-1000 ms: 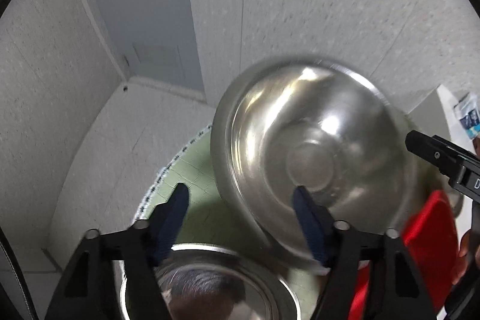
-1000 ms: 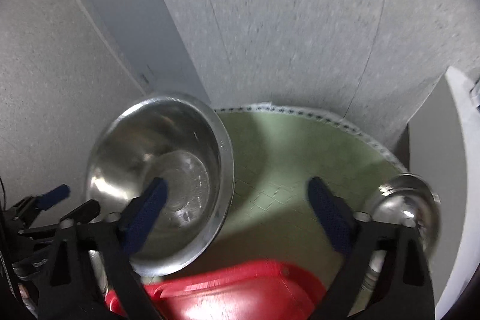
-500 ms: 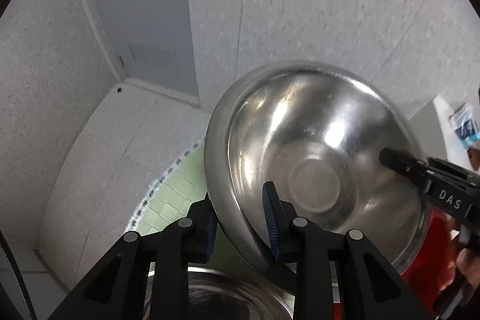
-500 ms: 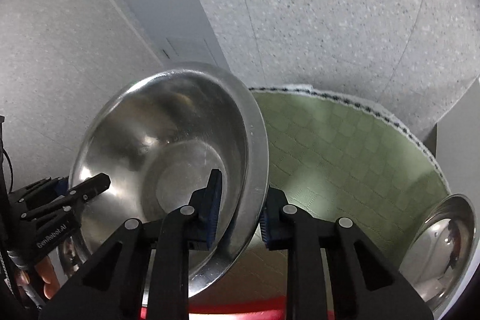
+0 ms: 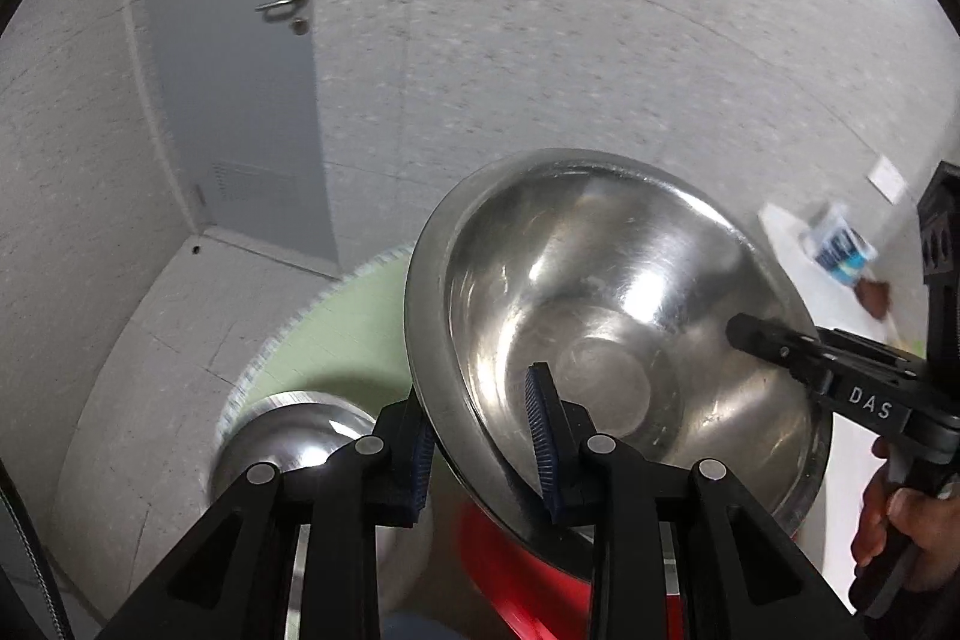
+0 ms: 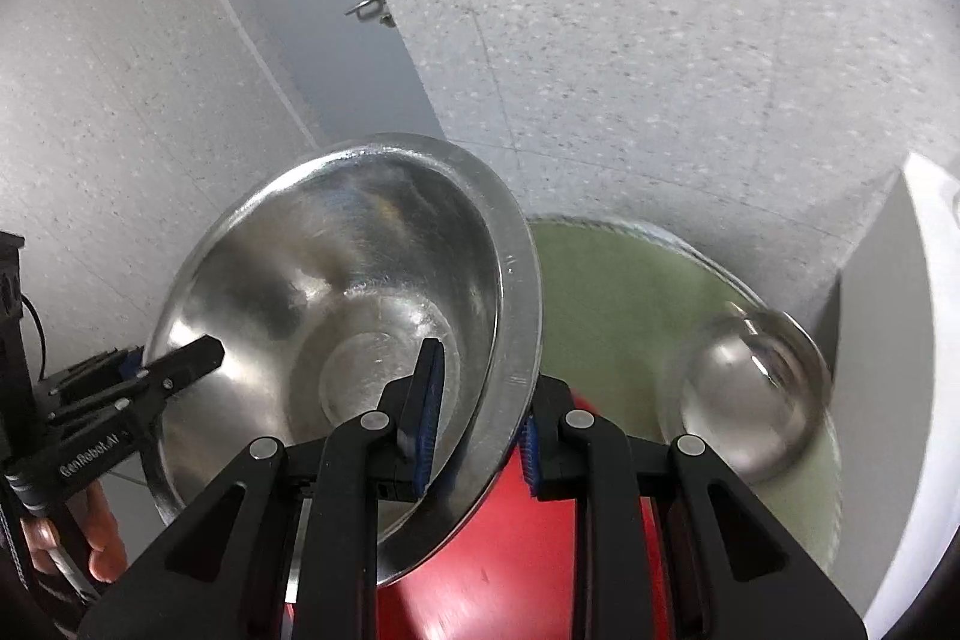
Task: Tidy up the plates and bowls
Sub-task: 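Lower the steel bowl into the red basin and open both grippers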
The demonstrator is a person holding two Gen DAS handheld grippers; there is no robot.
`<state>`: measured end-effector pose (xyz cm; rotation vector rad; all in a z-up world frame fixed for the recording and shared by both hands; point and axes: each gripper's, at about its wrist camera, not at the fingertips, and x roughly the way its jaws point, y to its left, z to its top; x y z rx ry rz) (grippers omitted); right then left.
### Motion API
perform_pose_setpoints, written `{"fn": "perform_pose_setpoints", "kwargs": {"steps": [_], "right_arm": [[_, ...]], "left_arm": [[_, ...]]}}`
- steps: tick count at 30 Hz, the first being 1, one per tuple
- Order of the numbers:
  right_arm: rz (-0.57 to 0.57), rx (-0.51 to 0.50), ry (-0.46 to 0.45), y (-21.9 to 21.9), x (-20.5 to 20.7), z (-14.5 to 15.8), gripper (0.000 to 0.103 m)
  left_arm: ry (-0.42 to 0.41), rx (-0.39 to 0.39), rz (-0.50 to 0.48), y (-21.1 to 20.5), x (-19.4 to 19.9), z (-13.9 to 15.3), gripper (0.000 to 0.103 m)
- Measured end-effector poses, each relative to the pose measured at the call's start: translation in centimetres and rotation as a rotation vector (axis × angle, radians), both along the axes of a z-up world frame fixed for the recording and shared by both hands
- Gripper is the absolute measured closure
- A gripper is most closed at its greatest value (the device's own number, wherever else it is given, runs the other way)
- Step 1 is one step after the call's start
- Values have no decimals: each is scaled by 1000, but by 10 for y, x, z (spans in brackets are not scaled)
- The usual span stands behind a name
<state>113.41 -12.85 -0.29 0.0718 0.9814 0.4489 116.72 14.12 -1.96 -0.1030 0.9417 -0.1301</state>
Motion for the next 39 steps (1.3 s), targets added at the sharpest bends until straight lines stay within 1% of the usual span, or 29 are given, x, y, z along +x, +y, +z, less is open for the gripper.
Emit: {"fn": "perform_pose_setpoints", "kwargs": {"steps": [4,5,6,11,12,15,21,24,25,27,28,29,30,31,32,33,34,35,36,38,39], "right_arm": [[-30,-13,31,-24,-36,-14,80],[-37,-25,43,-28,-43,-19,80],[-41,-32,53,-31,-49,-25,80],[-54,-49,101,-39,-71,-49,80],[-55,-56,104,-39,-75,-52,80],[-58,-83,112,-38,-84,-60,80],[-76,-132,118,-39,-94,-73,77],[-92,-150,121,-41,-99,-79,77],[-98,-157,123,-41,-101,-81,77],[-113,-162,110,-41,-105,-83,76],[-120,-164,103,-40,-106,-83,73],[-131,-169,99,-39,-107,-82,70],[-139,-175,94,-38,-108,-82,66],[-140,-170,88,-36,-110,-82,58],[-136,-166,83,-34,-111,-81,53],[-139,-164,82,-32,-112,-81,52],[-146,-158,79,-32,-114,-79,50],[-157,-149,71,-32,-117,-77,45],[-164,-148,63,-31,-119,-74,42],[-183,-154,42,-29,-125,-68,32],[-189,-151,35,-28,-128,-65,31]], "left_arm": [[38,1,-58,-4,-46,-6,77],[54,13,-72,-8,-53,-15,77],[67,18,-78,-8,-56,-15,77],[127,34,-96,-11,-68,-36,77],[135,38,-97,-22,-55,-38,77],[157,62,-100,-35,-54,-48,77],[145,85,-126,-48,-64,-46,77],[136,89,-147,-52,-73,-50,76],[128,101,-155,-54,-75,-51,75],[115,119,-170,-59,-77,-52,67],[117,107,-186,-62,-78,-55,62],[118,107,-193,-64,-79,-56,60],[123,106,-198,-66,-80,-58,59],[122,103,-203,-67,-80,-58,56],[123,101,-208,-65,-81,-58,54],[121,95,-212,-64,-82,-57,52],[118,84,-219,-62,-84,-55,46],[110,75,-225,-60,-86,-53,38],[101,75,-227,-58,-88,-51,33],[56,73,-233,-54,-95,-43,19],[40,67,-234,-52,-97,-41,16]]}}
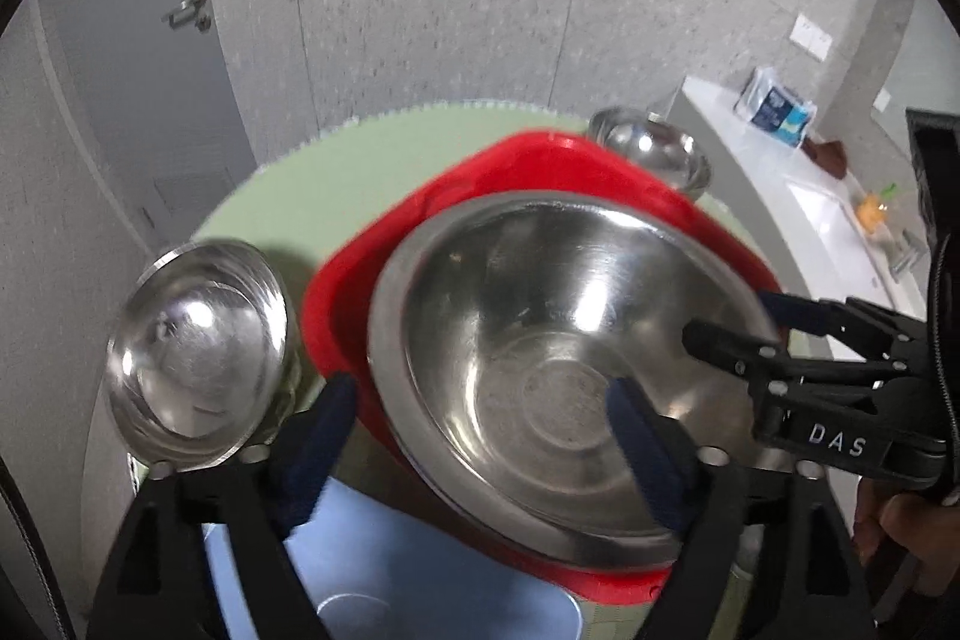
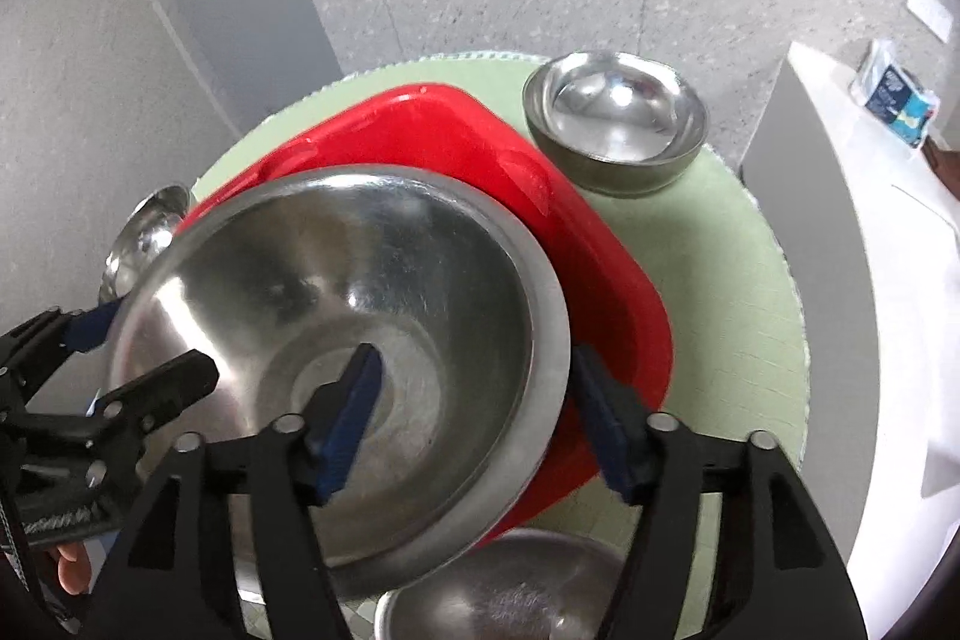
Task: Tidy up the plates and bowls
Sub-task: 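Lower the steel bowl into the red basin and open both grippers, then grasp the light blue plate edge with both grippers and lift it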
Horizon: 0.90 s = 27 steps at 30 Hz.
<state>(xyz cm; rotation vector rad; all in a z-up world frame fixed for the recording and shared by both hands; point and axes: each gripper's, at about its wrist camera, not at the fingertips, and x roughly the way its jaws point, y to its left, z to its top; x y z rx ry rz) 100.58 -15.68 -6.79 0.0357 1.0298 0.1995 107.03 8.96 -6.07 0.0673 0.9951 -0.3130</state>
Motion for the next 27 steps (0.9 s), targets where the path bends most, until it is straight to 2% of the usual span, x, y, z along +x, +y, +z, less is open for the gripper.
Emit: {"fn": "perform_pose_setpoints", "kwargs": {"steps": [1,7,10,15,18,27], "right_arm": [[-6,4,-4,0,-2,2,30],[-88,15,-70,3,-42,24,30],[-125,31,-118,13,-72,35,29],[-150,79,-186,39,-114,38,27],[-147,91,-199,56,-130,31,24],[-110,109,-106,102,-156,-18,23]], "left_arm": [[-11,-6,0,3,-2,2,13],[-67,-17,31,37,-36,13,12],[-104,-31,85,69,-59,15,7],[-123,-46,177,123,-96,10,7],[-112,-43,219,147,-112,-1,7],[-38,-43,280,188,-147,-38,7]]}}
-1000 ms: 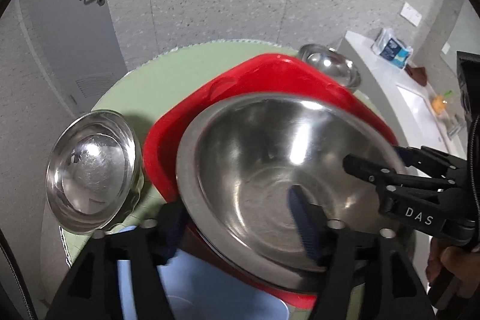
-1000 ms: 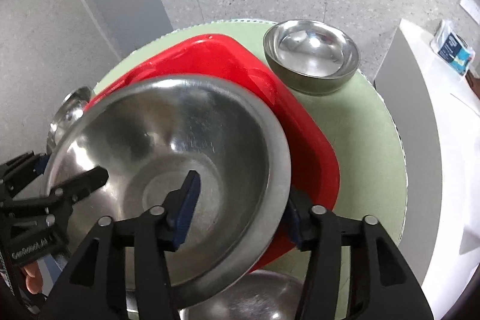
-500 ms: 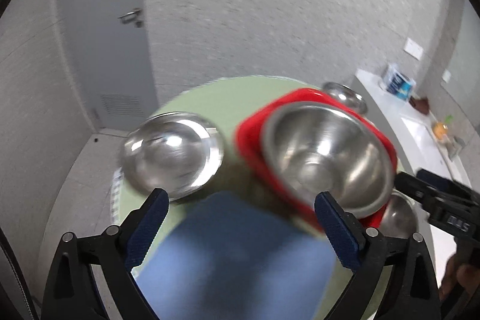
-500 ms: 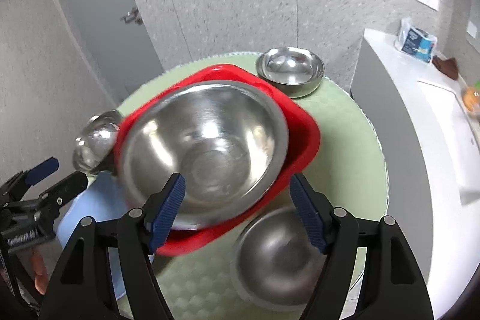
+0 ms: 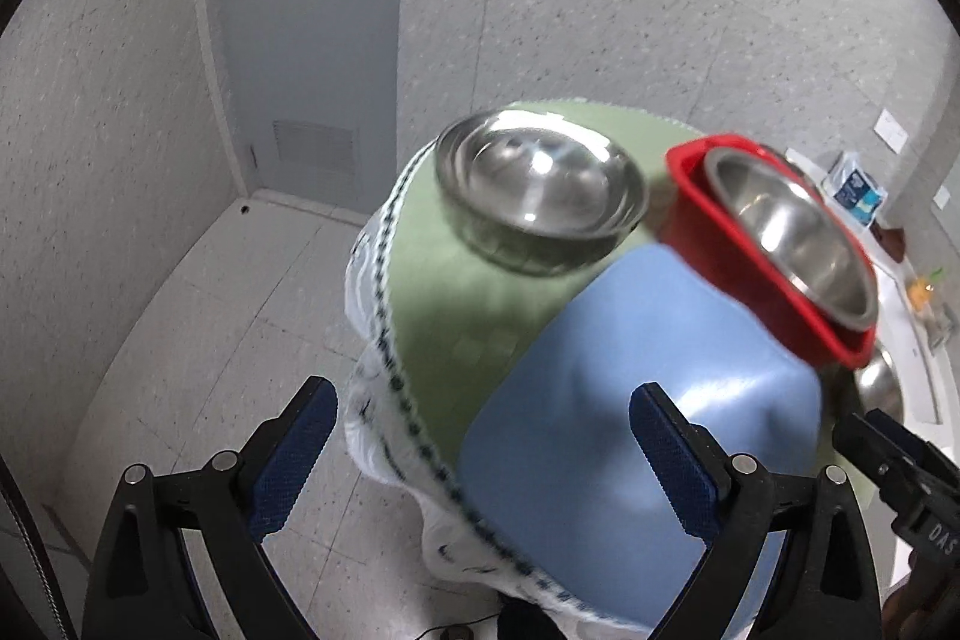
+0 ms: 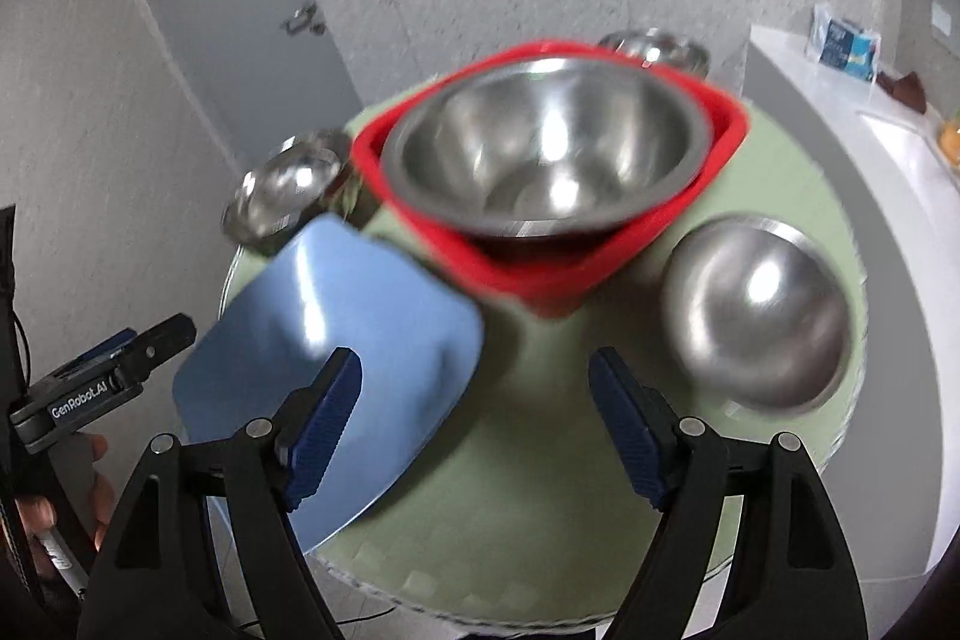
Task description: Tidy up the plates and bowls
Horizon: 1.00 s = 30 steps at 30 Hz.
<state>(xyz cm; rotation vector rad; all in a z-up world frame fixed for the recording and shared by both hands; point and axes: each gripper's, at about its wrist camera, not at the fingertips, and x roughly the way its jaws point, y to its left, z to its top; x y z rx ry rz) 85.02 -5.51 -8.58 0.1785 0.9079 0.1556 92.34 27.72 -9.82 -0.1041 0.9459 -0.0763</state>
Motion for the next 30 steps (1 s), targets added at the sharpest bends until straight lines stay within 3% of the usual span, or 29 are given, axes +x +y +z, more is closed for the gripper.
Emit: {"fn": "perform_pose_setpoints", "kwargs": {"steps": [4,6,10,12,15,17,22,30], "right_arm": [[17,-6,36,13,-2,-18,23],[23,0,70,17,0,-29,23],[56,30,135,24,6,-45,36],[82,35,160,28,9,-52,48],[110,31,170,34,10,-53,67],[132,14,157,39,9,-49,77],[138,0,142,41,6,-37,77],[166,-12,41,44,-2,19,77]], "left_arm": [[35,5,-5,2,1,-8,7],[70,-6,-21,0,6,-15,13],[139,-25,-76,-4,14,-27,49],[149,-43,-99,-5,17,-30,55],[141,-66,-142,-9,16,-27,75],[130,-56,-154,-11,15,-22,77],[100,-67,-171,-3,8,-11,82],[-52,-76,-191,4,-9,56,82]]}}
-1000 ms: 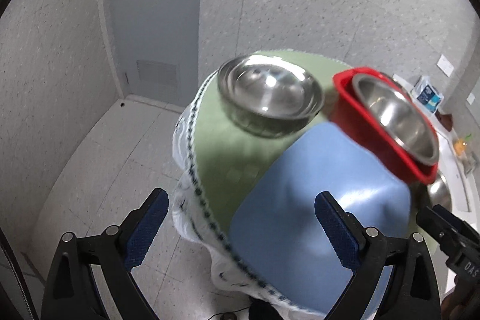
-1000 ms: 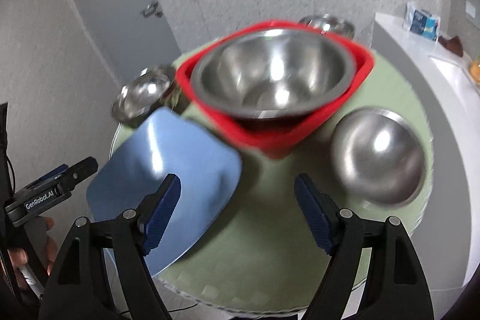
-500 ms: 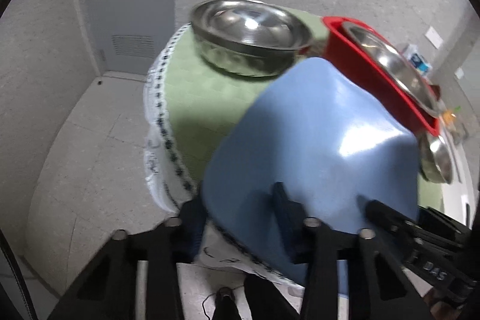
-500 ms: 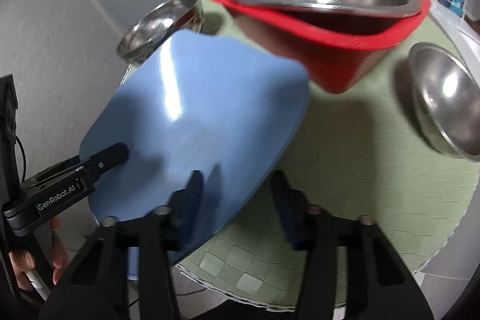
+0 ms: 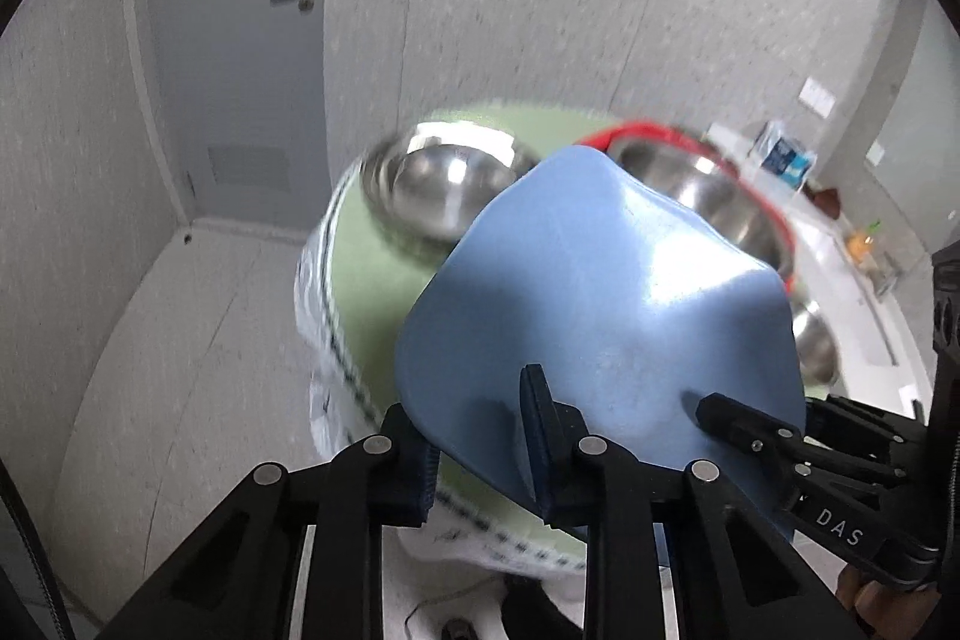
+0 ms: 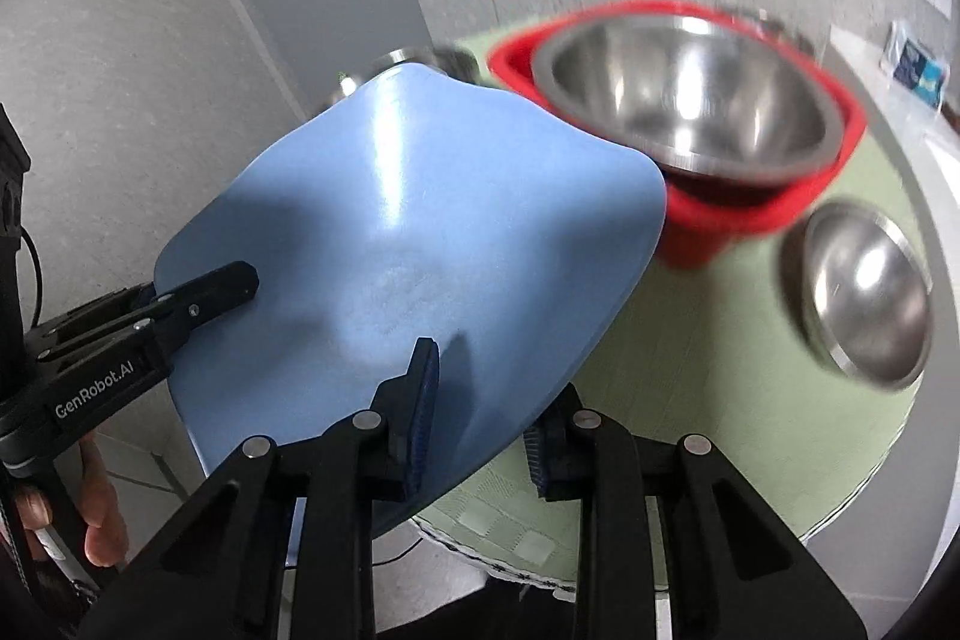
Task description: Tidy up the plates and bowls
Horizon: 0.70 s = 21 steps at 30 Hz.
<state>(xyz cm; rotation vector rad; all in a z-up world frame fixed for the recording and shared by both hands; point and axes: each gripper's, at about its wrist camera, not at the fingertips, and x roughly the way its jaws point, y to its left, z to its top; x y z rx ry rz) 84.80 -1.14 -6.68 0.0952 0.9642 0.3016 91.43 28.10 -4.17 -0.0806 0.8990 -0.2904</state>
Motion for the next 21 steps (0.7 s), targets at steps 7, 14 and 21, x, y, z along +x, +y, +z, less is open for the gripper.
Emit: {"fn": "perform_pose_setpoints", "kwargs": {"steps": [7,14,21], "right_arm": [[-26,-5,-82,-29,23,42,77],[-49,-25,-84,-80,69,47,77],[-2,-64,-7,-119,118,27,77]], "left_arm": [[-78,-24,-36,-33,17,36,82],[-69,-32,-75,-88,59,27,81],[5,-37,-51,-133,126,-11,81]]}}
